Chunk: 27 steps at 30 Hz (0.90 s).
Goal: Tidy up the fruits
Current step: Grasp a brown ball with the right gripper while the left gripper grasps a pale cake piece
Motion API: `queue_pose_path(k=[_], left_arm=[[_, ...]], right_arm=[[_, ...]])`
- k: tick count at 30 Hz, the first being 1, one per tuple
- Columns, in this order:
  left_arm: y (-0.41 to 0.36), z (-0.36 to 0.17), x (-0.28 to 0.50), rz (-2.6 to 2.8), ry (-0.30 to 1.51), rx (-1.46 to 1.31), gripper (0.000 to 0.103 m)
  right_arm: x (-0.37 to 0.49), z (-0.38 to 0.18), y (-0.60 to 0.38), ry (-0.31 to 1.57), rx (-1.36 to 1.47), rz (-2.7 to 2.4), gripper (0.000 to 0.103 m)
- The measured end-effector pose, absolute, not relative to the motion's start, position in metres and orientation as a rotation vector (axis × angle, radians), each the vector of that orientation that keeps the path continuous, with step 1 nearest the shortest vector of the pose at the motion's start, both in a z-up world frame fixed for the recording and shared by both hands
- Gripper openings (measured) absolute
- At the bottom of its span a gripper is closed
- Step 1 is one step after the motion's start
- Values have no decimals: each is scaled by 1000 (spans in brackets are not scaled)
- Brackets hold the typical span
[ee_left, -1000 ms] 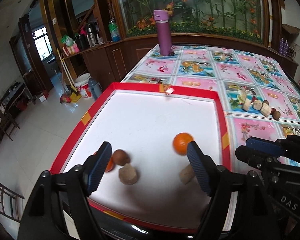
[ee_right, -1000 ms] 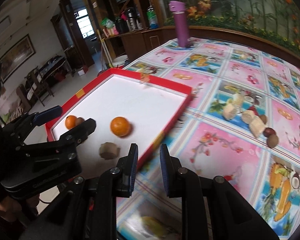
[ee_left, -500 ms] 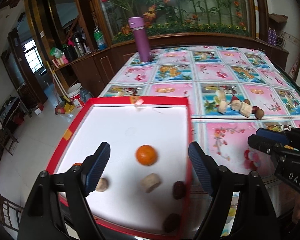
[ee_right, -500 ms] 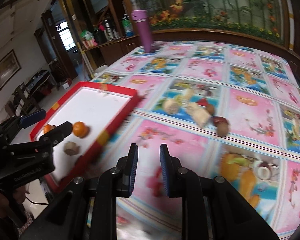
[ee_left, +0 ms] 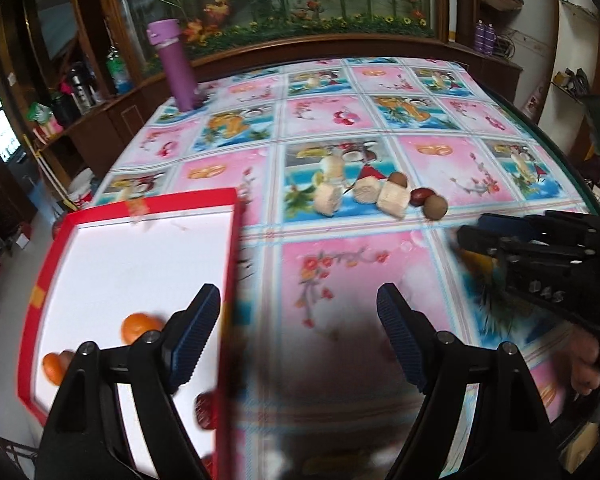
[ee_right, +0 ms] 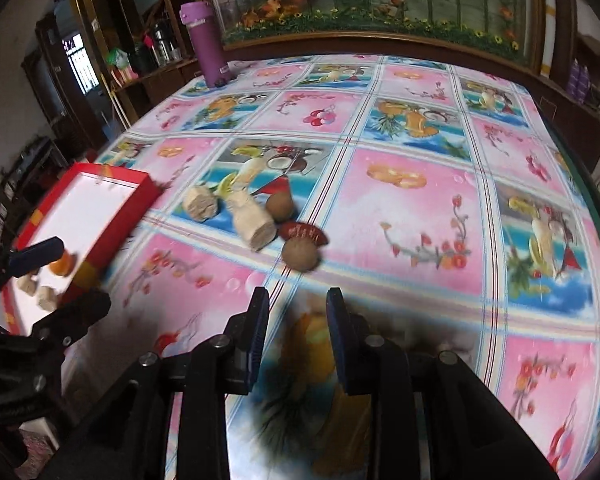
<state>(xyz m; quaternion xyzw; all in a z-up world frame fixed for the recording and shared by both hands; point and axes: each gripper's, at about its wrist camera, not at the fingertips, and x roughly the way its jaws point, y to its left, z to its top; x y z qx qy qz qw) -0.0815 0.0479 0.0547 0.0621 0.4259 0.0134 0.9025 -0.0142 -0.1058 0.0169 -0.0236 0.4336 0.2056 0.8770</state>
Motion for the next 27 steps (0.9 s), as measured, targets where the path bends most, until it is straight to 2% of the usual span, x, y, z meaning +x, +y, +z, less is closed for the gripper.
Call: queue_pose_path(k=[7,8,9,20,21,24,27], left_arm=[[50,54,-58,25,913,93,81],[49,53,-57,19,916,90,81],[48,53,-54,12,917,85,81],[12,37,-8,-89,956,62,81],[11,36,-5,-95,959,58,79],[6,29,4,-112,970,49,63],[4,21,13,-119,991,53,58]], right_arm=[[5,5,-88,901,-103,407,29],[6,4,-88,900,-101,410,27],[5,4,-91,889,-92,415,21],[-5,15,-134,820,23,379,22],[-5,15,-135,817,26,378,22],[-5,17,-136,810,38,381,22],[-5,18,-138,803,44,385,22]])
